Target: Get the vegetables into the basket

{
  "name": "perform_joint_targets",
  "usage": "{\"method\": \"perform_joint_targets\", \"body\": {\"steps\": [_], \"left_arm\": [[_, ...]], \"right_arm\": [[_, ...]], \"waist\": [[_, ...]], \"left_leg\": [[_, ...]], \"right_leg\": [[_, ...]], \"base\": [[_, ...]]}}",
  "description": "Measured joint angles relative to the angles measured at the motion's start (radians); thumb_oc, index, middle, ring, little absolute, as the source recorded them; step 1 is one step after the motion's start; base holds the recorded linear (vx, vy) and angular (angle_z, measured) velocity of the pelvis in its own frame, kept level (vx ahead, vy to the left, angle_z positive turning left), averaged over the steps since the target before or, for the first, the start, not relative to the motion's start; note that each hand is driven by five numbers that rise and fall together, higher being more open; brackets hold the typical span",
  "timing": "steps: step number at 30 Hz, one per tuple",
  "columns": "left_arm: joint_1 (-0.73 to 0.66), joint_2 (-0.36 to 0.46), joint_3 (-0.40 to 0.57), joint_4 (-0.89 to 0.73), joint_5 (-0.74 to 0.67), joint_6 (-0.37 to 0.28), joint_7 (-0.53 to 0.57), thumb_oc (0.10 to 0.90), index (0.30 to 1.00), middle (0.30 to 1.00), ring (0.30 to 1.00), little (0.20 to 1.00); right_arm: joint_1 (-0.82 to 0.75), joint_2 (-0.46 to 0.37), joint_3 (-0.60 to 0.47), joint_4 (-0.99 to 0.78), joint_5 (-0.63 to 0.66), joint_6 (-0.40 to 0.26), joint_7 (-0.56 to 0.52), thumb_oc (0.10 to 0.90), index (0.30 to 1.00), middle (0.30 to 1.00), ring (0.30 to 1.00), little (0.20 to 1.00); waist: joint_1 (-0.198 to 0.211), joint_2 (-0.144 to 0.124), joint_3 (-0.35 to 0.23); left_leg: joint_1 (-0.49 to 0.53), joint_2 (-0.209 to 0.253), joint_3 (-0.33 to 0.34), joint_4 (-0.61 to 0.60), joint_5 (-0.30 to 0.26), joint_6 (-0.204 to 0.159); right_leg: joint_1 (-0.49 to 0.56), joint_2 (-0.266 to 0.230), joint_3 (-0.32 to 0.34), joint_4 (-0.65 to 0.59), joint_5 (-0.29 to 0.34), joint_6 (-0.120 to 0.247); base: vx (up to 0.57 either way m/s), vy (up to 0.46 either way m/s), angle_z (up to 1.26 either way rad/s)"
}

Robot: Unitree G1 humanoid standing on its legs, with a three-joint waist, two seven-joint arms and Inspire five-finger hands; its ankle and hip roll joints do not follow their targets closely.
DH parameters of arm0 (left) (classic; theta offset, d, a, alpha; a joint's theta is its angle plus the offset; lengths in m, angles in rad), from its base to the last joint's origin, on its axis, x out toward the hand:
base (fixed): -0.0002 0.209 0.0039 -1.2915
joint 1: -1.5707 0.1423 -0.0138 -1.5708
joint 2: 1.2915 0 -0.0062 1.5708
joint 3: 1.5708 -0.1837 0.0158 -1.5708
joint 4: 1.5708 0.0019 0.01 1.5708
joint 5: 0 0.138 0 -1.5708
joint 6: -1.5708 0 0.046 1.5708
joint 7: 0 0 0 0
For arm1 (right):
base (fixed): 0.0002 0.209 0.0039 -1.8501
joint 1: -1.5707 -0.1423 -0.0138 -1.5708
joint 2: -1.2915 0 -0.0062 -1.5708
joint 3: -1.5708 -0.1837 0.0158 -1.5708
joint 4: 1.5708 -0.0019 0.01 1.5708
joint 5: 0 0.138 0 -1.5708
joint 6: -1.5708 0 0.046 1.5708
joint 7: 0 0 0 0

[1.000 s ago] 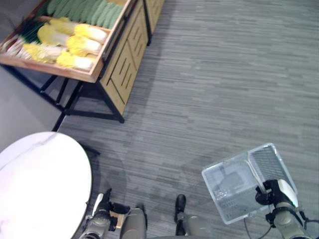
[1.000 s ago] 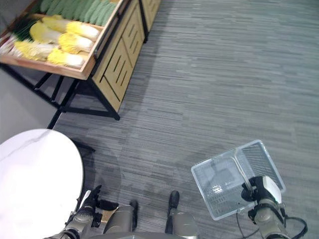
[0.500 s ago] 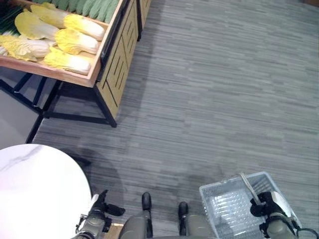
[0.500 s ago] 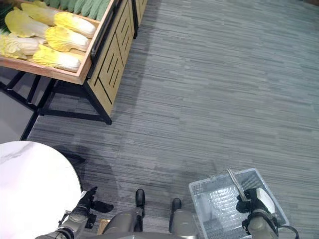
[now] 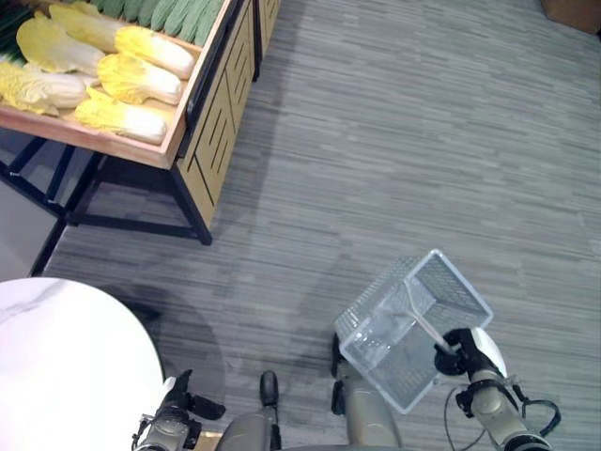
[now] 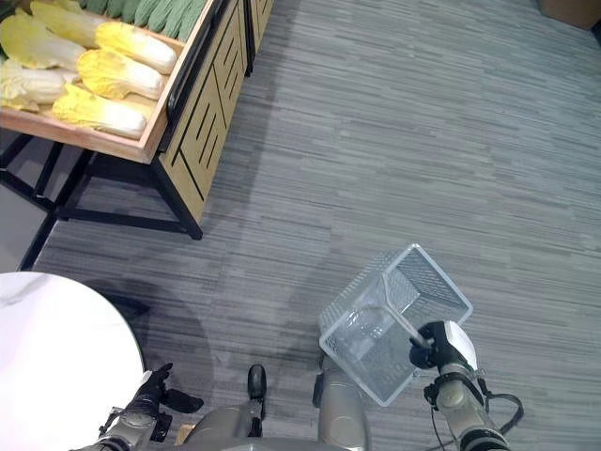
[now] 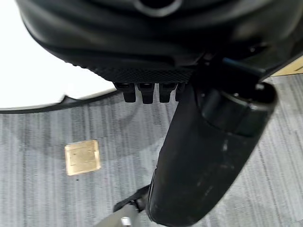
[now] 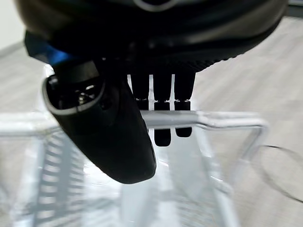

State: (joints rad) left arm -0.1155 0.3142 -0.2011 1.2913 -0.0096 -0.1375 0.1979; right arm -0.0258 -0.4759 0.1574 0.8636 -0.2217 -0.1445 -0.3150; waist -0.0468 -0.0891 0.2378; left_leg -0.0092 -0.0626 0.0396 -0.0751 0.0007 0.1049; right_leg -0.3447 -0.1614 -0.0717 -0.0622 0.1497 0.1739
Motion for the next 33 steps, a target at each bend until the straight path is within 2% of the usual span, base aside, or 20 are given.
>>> {"method": "perform_joint_targets", "body": {"steps": [2,3,4,5,6,7,9,11,13,15,20,24,25,26,27,28,29,30,31,33], "left_arm": [[0.0,-0.004,0.0,0.0,0.0,-0.006,0.0,0.9,1.0,1.0,1.0,1.0],[0.012,-0.009,0.0,0.001,0.0,-0.007,-0.001,0.9,1.0,1.0,1.0,1.0],[0.025,-0.021,0.006,0.006,0.0,-0.006,-0.001,0.9,1.0,1.0,1.0,1.0],[0.037,-0.031,0.01,0.006,0.0,-0.006,0.0,0.9,1.0,1.0,1.0,1.0],[0.04,-0.042,0.023,0.005,0.0,-0.001,-0.001,0.9,1.0,1.0,1.0,1.0],[0.042,-0.057,0.041,0.013,0.0,0.003,-0.001,0.9,1.0,1.0,1.0,1.0],[0.043,-0.094,0.046,0.017,0.0,-0.001,0.002,0.9,1.0,1.0,1.0,1.0],[-0.002,-0.107,0.022,0.008,-0.001,0.0,0.004,0.9,1.0,1.0,1.0,1.0],[-0.023,-0.119,0.01,-0.002,0.0,0.0,0.003,0.9,1.0,1.0,1.0,1.0],[-0.044,-0.121,-0.051,0.001,0.006,0.005,0.009,0.9,1.0,1.0,1.0,1.0],[-0.062,-0.128,-0.041,0.0,0.03,0.0,0.024,0.9,1.0,1.0,1.0,1.0],[-0.06,-0.111,-0.041,0.013,0.031,0.005,0.039,0.9,1.0,1.0,1.0,1.0],[-0.06,-0.092,-0.04,0.02,0.031,0.012,0.042,0.9,1.0,1.0,1.0,1.0],[-0.061,-0.081,-0.039,0.021,0.031,0.016,0.044,0.9,1.0,1.0,1.0,1.0],[-0.072,-0.075,-0.04,0.021,0.031,0.015,0.044,0.9,1.0,1.0,1.0,1.0],[-0.069,-0.073,-0.04,0.026,0.03,0.017,0.046,0.9,1.0,1.0,1.0,1.0],[-0.052,-0.071,-0.039,0.026,0.029,0.02,0.049,0.9,1.0,1.0,1.0,1.0],[-0.054,-0.071,-0.028,0.033,0.012,0.017,0.05,0.9,1.0,1.0,1.0,1.0],[-0.068,-0.067,-0.021,0.031,0.002,0.008,0.056,0.9,1.0,1.0,1.0,1.0],[-0.098,-0.053,-0.028,0.014,0.0,0.0,0.067,0.9,1.0,1.0,1.0,1.0]], "right_arm": [[0.01,0.001,0.002,-0.004,-0.002,0.006,0.0,0.4,0.3,0.3,0.3,0.3],[0.035,-0.003,0.001,-0.001,-0.008,0.014,0.001,0.4,0.3,0.3,0.3,0.3],[0.03,-0.007,0.001,0.009,-0.009,0.023,0.002,0.4,0.3,0.3,0.3,0.3],[0.019,-0.01,0.001,0.014,-0.011,0.03,0.003,0.4,0.3,0.3,0.3,0.3],[-0.001,-0.011,0.002,0.025,-0.014,0.031,0.004,0.4,0.3,0.3,0.3,0.3],[-0.012,-0.013,0.002,0.037,-0.016,0.032,0.005,0.4,0.3,0.3,0.3,0.3],[0.006,-0.045,-0.003,0.05,-0.015,0.024,0.001,0.4,0.3,0.3,0.3,0.3],[-0.001,-0.062,-0.007,0.116,-0.01,0.018,-0.008,0.4,0.3,0.3,0.3,0.3],[0.0,-0.062,-0.007,0.122,-0.008,0.016,-0.008,0.4,0.3,0.3,0.3,0.3],[-0.006,-0.062,-0.003,0.131,-0.008,0.001,-0.013,0.4,0.3,0.3,0.3,0.3],[-0.001,-0.065,-0.002,0.18,-0.008,0.01,-0.013,0.4,0.3,0.3,0.3,0.3],[0.007,-0.062,-0.002,0.238,-0.008,0.02,-0.014,0.4,0.3,0.3,0.3,0.3],[0.01,-0.06,-0.002,0.237,-0.008,0.021,-0.013,0.4,0.3,0.3,0.3,0.3],[0.015,-0.058,-0.003,0.238,-0.008,0.021,-0.012,0.4,0.3,0.3,0.3,0.3],[0.022,-0.058,-0.002,0.245,-0.008,0.019,-0.012,0.4,0.3,0.3,0.3,0.3],[0.028,-0.059,-0.003,0.248,-0.008,0.024,-0.01,0.4,0.3,0.3,0.3,0.3],[0.029,-0.06,-0.002,0.255,-0.008,0.025,-0.011,0.4,0.3,0.3,0.3,0.3],[0.028,-0.061,-0.002,0.278,-0.007,0.019,-0.013,0.4,0.3,0.3,0.3,0.3],[0.02,-0.055,-0.003,0.304,-0.003,0.017,-0.017,0.4,0.3,0.3,0.3,0.3],[0.017,-0.052,-0.016,0.35,0.006,0.024,-0.017,0.4,0.3,0.3,0.3,0.3]], "waist": [[0.0,-0.001,0.0],[0.001,0.004,0.001],[0.004,0.032,-0.002],[0.007,0.057,-0.001],[0.005,0.07,0.005],[0.006,0.072,0.005],[0.001,0.073,0.005],[-0.007,0.077,0.004],[-0.014,0.079,0.003],[-0.02,0.082,0.002],[-0.031,0.088,-0.002],[-0.032,0.092,-0.004],[-0.029,0.091,-0.004],[-0.019,0.085,-0.002],[-0.018,0.073,0.004],[0.001,0.067,0.007],[0.029,0.06,0.011],[0.037,0.059,0.014],[0.04,0.054,0.016],[0.039,0.054,0.02]], "left_leg": [[0.033,0.001,-0.033,0.003,-0.025,-0.029],[0.076,0.01,-0.068,0.009,-0.057,-0.077],[0.086,0.043,-0.071,0.013,-0.071,-0.103],[0.088,0.074,-0.059,0.024,-0.08,-0.117],[0.08,0.096,-0.048,0.059,-0.078,-0.122],[0.074,0.115,-0.047,0.092,-0.068,-0.137],[0.074,0.152,-0.06,0.162,-0.026,-0.204],[0.051,0.181,-0.093,0.164,0.013,-0.258],[0.042,0.189,-0.098,0.165,0.033,-0.263],[0.032,0.192,-0.105,0.178,0.041,-0.271],[0.057,0.192,-0.109,0.138,0.044,-0.273],[0.07,0.18,-0.111,0.1,0.04,-0.274],[0.051,0.177,-0.113,0.11,0.039,-0.275],[-0.001,0.161,-0.127,0.194,0.025,-0.295],[-0.103,0.144,-0.145,0.362,0.009,-0.315],[-0.166,0.123,-0.153,0.485,0.016,-0.313],[-0.208,0.122,-0.169,0.577,0.023,-0.314],[-0.273,0.12,-0.192,0.67,0.034,-0.312],[-0.313,0.129,-0.162,0.664,0.01,-0.302],[-0.358,0.159,-0.089,0.448,0.009,-0.279]], "right_leg": [[0.019,-0.001,0.013,-0.024,0.019,-0.009],[0.066,0.004,0.006,-0.02,0.076,-0.041],[0.078,0.031,-0.022,-0.017,0.104,-0.068],[0.089,0.063,-0.034,-0.023,0.095,-0.087],[0.099,0.086,-0.044,-0.023,0.105,-0.132],[0.111,0.103,-0.057,-0.023,0.102,-0.141],[0.168,0.133,-0.097,-0.022,0.072,-0.176],[0.171,0.152,-0.133,-0.022,0.042,-0.199],[0.171,0.166,-0.145,-0.022,0.034,-0.208],[0.171,0.169,-0.147,-0.021,0.028,-0.217],[0.171,0.169,-0.137,-0.013,0.019,-0.229],[0.15,0.146,-0.12,0.026,-0.036,-0.186],[0.13,0.139,-0.119,0.045,-0.042,-0.178],[0.125,0.134,-0.122,0.05,-0.067,-0.177],[0.115,0.122,-0.122,0.066,-0.079,-0.184],[0.114,0.118,-0.121,0.076,-0.078,-0.203],[0.114,0.117,-0.104,0.091,-0.089,-0.218],[0.116,0.113,-0.114,0.089,-0.104,-0.24],[0.124,0.105,-0.135,0.073,-0.104,-0.236],[0.136,0.093,-0.161,0.048,-0.1,-0.228]], "base": [[0.23,-0.19,0.72],[0.24,-0.246,0.69],[0.21,-0.269,0.46],[0.14,-0.208,0.01],[0.14,-0.21,-0.09],[0.13,-0.202,0.01],[0.14,-0.225,0.22],[0.12,-0.184,0.5],[0.1,-0.136,0.32],[0.05,-0.057,0.02],[0.05,-0.03,-0.05],[0.03,-0.049,0.11],[-0.02,-0.096,0.21],[-0.02,-0.136,0.43],[0.0,-0.064,0.46],[0.04,-0.055,0.2],[0.09,0.001,0.05],[0.15,0.071,0.19],[0.2,0.124,0.71],[0.21,0.174,0.81]]}}
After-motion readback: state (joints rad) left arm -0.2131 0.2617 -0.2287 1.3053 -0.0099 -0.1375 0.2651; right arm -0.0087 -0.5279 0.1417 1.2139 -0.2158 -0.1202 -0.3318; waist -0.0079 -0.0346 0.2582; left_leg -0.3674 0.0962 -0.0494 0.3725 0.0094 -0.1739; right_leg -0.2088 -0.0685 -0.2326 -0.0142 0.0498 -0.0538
